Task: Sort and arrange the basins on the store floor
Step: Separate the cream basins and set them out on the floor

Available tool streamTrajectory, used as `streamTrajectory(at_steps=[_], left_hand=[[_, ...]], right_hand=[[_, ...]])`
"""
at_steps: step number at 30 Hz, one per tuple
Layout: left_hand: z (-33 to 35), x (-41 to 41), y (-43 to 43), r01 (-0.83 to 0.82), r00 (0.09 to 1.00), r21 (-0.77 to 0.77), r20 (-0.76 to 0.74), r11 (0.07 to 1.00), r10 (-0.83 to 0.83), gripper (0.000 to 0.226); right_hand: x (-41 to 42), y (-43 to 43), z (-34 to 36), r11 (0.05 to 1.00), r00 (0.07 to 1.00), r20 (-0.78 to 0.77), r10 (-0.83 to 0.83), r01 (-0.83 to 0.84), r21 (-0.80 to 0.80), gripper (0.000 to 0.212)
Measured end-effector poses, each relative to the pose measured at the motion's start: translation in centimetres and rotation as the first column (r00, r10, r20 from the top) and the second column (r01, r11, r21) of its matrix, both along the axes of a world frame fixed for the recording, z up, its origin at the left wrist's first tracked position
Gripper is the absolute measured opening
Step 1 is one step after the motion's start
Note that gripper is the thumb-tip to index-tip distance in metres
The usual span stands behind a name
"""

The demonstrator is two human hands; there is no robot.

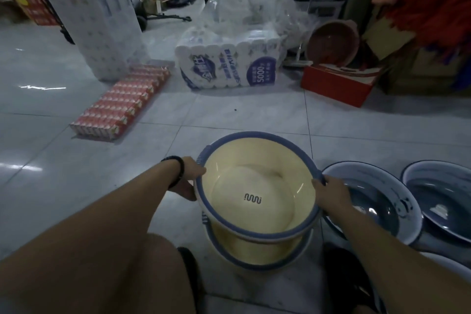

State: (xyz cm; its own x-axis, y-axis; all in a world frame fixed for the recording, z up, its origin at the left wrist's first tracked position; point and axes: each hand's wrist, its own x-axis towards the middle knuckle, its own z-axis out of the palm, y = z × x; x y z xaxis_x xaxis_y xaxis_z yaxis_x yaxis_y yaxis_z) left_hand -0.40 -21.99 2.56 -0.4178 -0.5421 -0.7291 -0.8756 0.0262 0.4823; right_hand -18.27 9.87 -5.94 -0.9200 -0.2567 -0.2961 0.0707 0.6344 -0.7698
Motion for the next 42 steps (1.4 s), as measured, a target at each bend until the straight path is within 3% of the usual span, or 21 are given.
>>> streamTrajectory(at_steps=[4, 11, 14, 18, 21, 25, 27, 28, 30, 32, 35, 39, 42], left_hand=[[-3.7, -0.2, -0.9, 0.097, 0.987, -0.044, 0.131, 0.994, -0.09, 0.032], [-11.3, 0.8, 2.0, 0.319, 0.917, -0.273, 0.329, 0.907, -0.224, 0.03], [-13.3, 1.1, 2.8, 0.263, 0.935, -0.273, 0.309, 0.925, -0.174, 0.028], [-15.1, 2.1, 4.2, 0.123, 0.966, -0.247, 0.251, 0.961, -0.059, 0.02], [-15.4, 2.4, 4.5, 0.115, 0.977, -0.281, 0.205, 0.953, -0.057, 0.015], [-14.5, 3.5, 4.3, -0.003, 0.993, -0.141, 0.113, 0.99, 0.02, 0.029], [-13.3, 5.5, 3.8, -0.058, 0.996, -0.132, 0.061, 0.99, 0.067, 0.046], [-12.4, 6.9, 3.7, -0.036, 0.997, -0.156, 0.059, 0.987, 0.045, 0.051], [-11.0, 10.7, 2.9, 0.075, 0.994, -0.218, 0.098, 0.973, -0.055, 0.038], [-9.3, 15.9, 1.6, 0.145, 0.981, -0.258, 0.16, 0.955, -0.106, 0.026], [-6.9, 24.9, -0.7, 0.094, 0.976, -0.314, 0.218, 0.945, -0.025, 0.037], [-4.2, 34.2, -2.2, -0.025, 0.975, -0.334, 0.199, 0.942, 0.096, 0.035], [-3.5, 41.8, -1.9, -0.105, 0.954, -0.361, 0.227, 0.927, 0.196, 0.032]], right_hand=[[-0.5, 0.1, -2.2, 0.995, 0.997, 0.069, 0.037, -0.043, 0.087, 0.022], [0.3, -0.3, -6.2, 0.897, 0.977, 0.183, 0.108, -0.175, 0.406, 0.026], [0.5, -0.4, -7.5, 0.859, 0.964, 0.226, 0.139, -0.231, 0.458, 0.055], [1.1, -0.8, -8.3, 0.896, 0.959, 0.26, 0.113, -0.212, 0.391, 0.085], [1.3, -1.0, -8.3, 0.905, 0.968, 0.234, 0.092, -0.179, 0.385, 0.088], [2.3, -2.8, -7.4, 0.844, 0.972, 0.227, 0.065, -0.174, 0.508, 0.087], [3.3, -5.2, -5.6, 0.81, 0.977, 0.119, 0.175, -0.212, 0.546, 0.064], [3.9, -6.9, -4.3, 0.821, 0.96, 0.076, 0.271, -0.271, 0.502, 0.047], [6.2, -10.8, -0.2, 0.828, 0.892, 0.052, 0.449, -0.437, 0.351, 0.02], [9.4, -14.8, 4.6, 0.808, 0.822, 0.082, 0.563, -0.568, 0.158, 0.015], [15.8, -19.5, 11.8, 0.729, 0.696, 0.237, 0.678, -0.677, -0.097, 0.023], [24.1, -24.6, 16.6, 0.582, 0.547, 0.252, 0.798, -0.808, -0.09, 0.026], [33.7, -28.3, 17.5, 0.376, 0.363, 0.236, 0.901, -0.926, -0.011, 0.033]])
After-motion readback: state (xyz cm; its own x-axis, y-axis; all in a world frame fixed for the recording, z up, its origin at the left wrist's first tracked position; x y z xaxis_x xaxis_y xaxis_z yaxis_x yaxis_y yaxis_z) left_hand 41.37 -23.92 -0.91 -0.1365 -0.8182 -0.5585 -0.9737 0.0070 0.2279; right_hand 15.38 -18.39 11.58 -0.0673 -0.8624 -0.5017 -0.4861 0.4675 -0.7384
